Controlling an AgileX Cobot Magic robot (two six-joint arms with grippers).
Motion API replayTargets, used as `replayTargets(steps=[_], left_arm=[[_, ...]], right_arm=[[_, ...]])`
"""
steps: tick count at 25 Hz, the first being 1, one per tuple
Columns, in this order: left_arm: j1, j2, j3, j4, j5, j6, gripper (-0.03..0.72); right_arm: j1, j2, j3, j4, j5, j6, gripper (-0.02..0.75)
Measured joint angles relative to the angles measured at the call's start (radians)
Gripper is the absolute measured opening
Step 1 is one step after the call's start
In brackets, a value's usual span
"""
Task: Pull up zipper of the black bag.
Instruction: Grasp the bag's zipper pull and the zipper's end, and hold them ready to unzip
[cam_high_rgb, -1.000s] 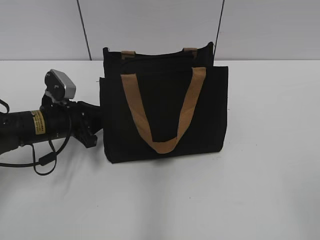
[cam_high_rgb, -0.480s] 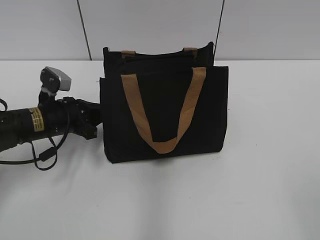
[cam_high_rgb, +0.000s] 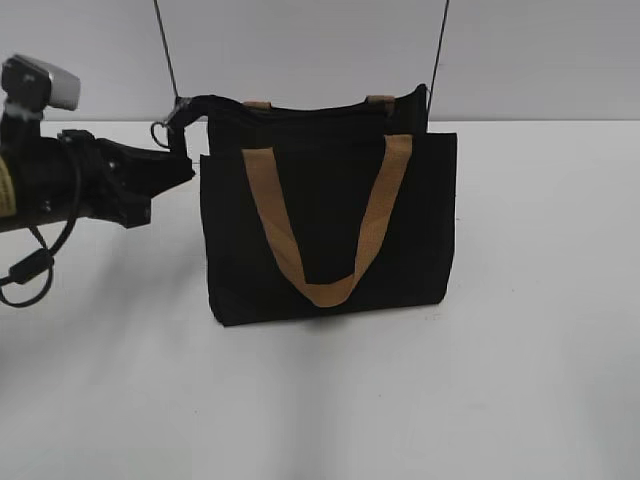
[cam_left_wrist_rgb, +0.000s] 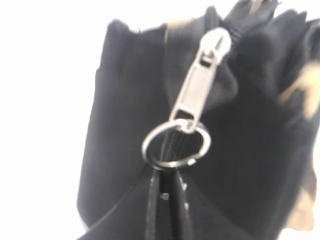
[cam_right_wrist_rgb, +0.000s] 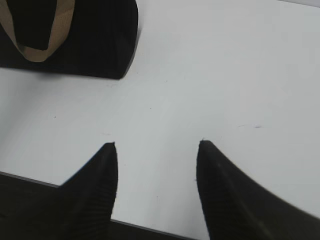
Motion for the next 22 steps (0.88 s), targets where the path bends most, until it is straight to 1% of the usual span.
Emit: replayTargets(steps=[4,9,12,18,22], left_arm=[[0.0,-0.156,0.011,0.042,0.103,-0.071,0.022],[0.0,-0.299,0.011,0.054,0.184,-0.122,0.022],[0.0,-0.34,0.011,0.064,0.218,-0.155,0.021],[0.0,-0.353,0.011,0.114,0.233,-0.167,0.021],[0.0,-0.353,0.011,0.123,0.236,-0.168,0.021]], right_arm=[[0.0,0.0,0.0,0.0,0.0,0.0,0.4],[0.0,0.0,0.0,0.0,0.0,0.0,0.4],[0.0,0.0,0.0,0.0,0.0,0.0,0.4],[0.0,0.0,0.0,0.0,0.0,0.0,0.4],[0.0,0.0,0.0,-0.001,0.0,0.0,0.4]])
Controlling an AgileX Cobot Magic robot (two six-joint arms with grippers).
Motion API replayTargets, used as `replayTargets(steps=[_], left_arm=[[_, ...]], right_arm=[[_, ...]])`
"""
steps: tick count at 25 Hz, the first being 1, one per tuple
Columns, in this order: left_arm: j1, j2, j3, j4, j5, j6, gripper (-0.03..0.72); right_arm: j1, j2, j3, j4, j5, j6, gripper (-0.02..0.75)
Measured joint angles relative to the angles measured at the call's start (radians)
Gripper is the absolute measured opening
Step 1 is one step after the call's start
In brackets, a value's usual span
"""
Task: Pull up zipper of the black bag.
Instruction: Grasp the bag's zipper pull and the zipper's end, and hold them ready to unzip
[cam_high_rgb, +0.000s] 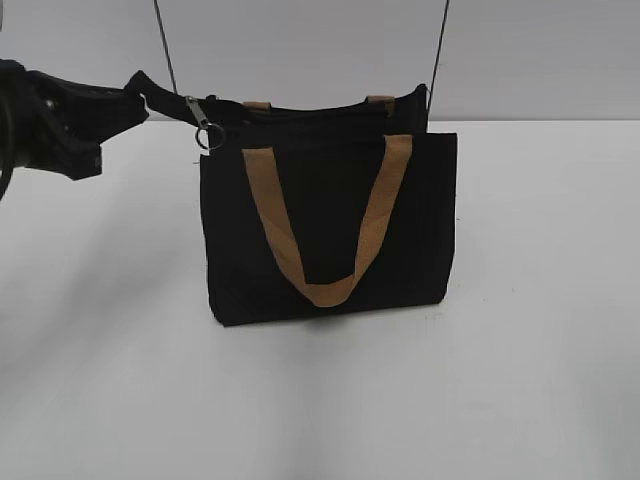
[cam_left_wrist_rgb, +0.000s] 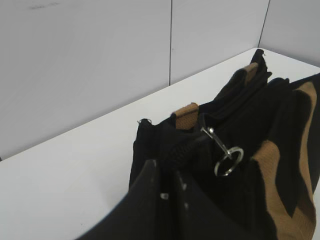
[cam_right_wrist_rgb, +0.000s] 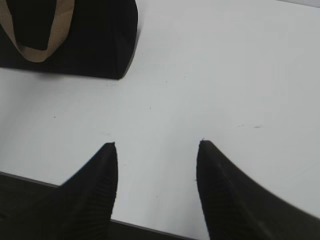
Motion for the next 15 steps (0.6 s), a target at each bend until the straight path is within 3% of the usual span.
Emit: replayTargets(steps=[15], left_arm=[[0.0,0.0,0.0,0.001,0.004,-0.002,0.021]], right_arm=[[0.0,0.0,0.0,0.012,0.0,0.0,0.4]])
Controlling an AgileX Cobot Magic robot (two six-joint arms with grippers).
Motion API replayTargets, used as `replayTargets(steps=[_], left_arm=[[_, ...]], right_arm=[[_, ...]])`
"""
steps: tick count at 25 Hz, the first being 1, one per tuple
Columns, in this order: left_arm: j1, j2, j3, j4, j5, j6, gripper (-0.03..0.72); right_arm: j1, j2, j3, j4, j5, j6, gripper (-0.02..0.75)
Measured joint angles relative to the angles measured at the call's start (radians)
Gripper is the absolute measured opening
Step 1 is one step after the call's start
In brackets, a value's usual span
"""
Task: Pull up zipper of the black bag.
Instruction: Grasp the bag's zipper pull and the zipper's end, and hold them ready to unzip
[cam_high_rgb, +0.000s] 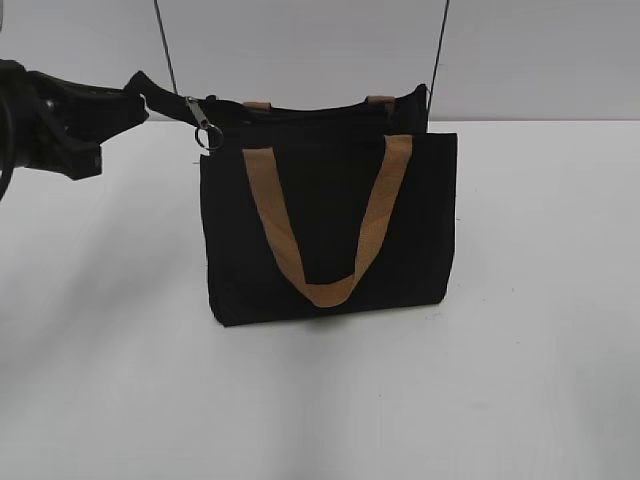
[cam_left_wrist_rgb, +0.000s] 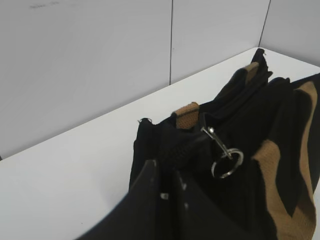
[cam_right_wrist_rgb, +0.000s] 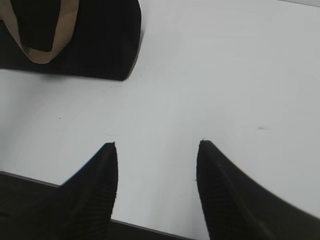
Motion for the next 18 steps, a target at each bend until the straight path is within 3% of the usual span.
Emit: replayTargets(steps=[10,18], left_arm=[[0.0,0.0,0.0,0.0,-0.021,-0.001,0.021],[0.0,0.0,0.0,0.0,-0.023,-0.001,0.021]], right_arm=[[0.0,0.009,0.0,0.084,-0.016,0.0,0.4],[0.0,0.267,-0.043,0.229,-0.054,-0.163,0.4]])
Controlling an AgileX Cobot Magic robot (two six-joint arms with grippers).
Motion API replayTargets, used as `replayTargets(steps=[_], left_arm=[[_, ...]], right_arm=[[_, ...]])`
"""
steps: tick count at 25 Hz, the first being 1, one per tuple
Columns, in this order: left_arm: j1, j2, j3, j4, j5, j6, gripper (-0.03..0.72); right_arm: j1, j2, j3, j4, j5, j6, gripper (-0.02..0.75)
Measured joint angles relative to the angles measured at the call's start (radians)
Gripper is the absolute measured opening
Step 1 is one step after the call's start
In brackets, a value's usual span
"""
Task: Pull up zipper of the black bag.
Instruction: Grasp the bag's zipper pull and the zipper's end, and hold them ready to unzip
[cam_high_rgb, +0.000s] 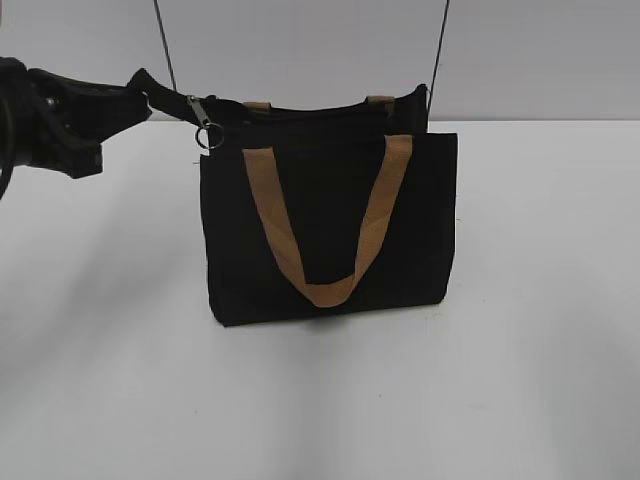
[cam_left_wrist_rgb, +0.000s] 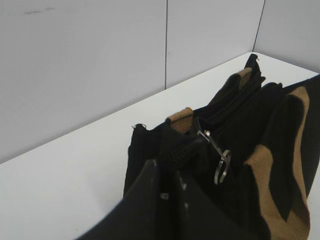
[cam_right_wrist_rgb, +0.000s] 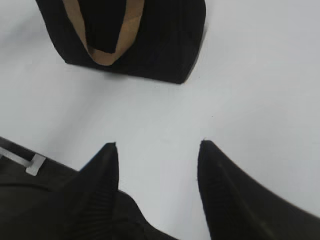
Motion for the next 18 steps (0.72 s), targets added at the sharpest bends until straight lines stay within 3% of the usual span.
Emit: replayTargets(steps=[6,10,15,18], left_arm=[[0.0,0.0,0.0,0.0,-0.01,0.0,0.021],[0.0,0.0,0.0,0.0,-0.031,0.0,0.021],[0.0,0.0,0.0,0.0,-0.049,0.0,0.021],[0.0,0.0,0.0,0.0,-0.051,0.0,0.021]], right_arm=[[0.0,0.185,-0.064,0.029,-0.088,-0.123,0.4],[0.02,0.324,-0.094,0.131,-0.151,-0.205,0.4],[0.096,0.525,-0.135,0.3,-0.204,-0.423,0.4],[0.189,0.665,-0.188,0.327,-0.263,-0.496,0.4]])
